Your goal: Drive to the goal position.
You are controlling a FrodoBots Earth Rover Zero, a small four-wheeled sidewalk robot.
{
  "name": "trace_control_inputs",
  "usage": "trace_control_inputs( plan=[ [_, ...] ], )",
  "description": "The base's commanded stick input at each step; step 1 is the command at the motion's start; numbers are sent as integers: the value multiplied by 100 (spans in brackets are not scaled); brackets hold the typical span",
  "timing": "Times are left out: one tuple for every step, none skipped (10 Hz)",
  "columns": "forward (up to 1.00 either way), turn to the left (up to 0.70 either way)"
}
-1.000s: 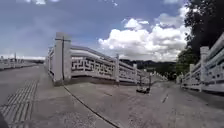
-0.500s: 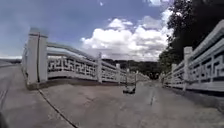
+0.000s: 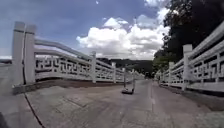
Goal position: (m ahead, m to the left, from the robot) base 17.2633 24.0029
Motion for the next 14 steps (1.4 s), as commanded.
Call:
trace_control_inputs(
  plan=[
    [45, 0],
    [45, 0],
    [45, 0],
    [45, 0],
    [45, -2],
    [45, -13],
    [45, -24],
    [45, -27],
    [45, -27],
    [45, -17],
    [45, 0],
    [45, 0],
    [45, 0],
    [45, 0]
  ],
)
